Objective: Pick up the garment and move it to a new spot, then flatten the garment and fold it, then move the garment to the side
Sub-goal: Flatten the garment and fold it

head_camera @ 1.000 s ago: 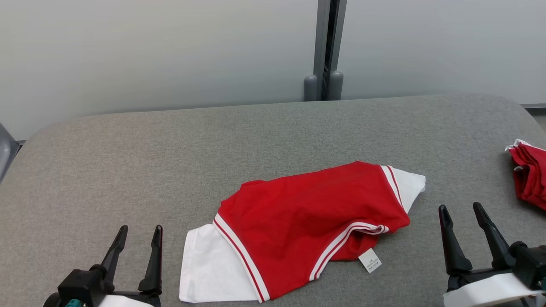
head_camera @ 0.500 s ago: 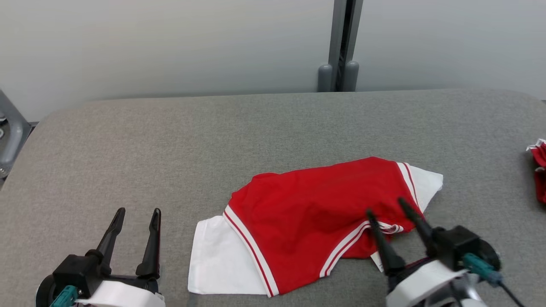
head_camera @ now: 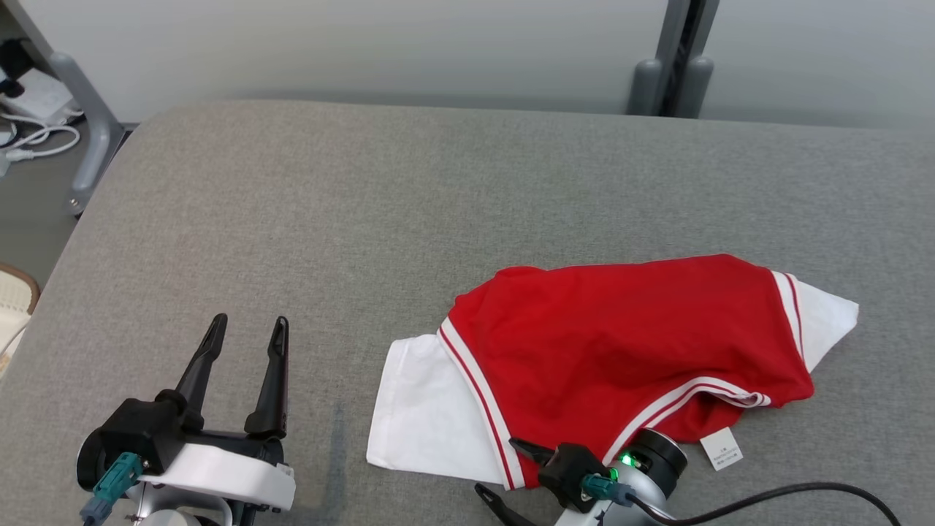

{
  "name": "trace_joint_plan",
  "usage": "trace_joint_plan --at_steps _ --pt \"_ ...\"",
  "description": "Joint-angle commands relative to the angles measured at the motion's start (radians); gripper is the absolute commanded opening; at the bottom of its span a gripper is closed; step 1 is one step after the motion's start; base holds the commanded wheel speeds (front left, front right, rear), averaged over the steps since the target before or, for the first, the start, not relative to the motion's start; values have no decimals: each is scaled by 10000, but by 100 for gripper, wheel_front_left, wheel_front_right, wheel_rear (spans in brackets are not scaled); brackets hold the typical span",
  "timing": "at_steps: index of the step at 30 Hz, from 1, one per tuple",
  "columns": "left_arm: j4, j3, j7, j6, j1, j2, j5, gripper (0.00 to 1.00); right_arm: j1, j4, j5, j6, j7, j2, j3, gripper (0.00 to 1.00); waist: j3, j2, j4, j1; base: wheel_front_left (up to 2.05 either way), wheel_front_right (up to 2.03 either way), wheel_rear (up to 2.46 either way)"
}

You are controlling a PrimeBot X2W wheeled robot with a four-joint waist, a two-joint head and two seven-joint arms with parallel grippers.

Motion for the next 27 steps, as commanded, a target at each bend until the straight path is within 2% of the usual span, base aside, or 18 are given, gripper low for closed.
trace_joint_plan --at_steps 1,8,10,13,14,19,27 --pt "97 1 -89 -61 -241 -34 -50 100 -422 454 64 -7 -149 -60 371 100 224 -1 180 0 0 0 0" --pt "367 14 -219 -180 -494 -159 -62 100 -1417 2192 171 -7 -243 238 1407 100 456 -1 244 0 0 0 0" --pt "459 -10 -246 -229 -540 -216 -61 100 -1582 2988 340 -5 188 345 1709 100 505 -1 250 0 0 0 0" --pt "597 -17 -287 -318 -667 -272 -32 100 -1757 3726 856 -7 435 476 2092 4 551 -1 275 0 0 0 0" --pt "638 -3 -301 -342 -684 -297 -37 100 -1855 3818 1065 -5 394 520 2174 0 557 -1 275 0 0 0 0" --pt "804 122 -340 -422 -634 -379 -13 100 -2609 3508 1759 -10 -410 684 2149 0 522 -1 199 0 0 0 0" --pt "939 361 -370 -395 -446 -442 95 100 -4336 1566 2195 -7 -1202 517 2020 0 308 -1 -106 0 0 0 0"
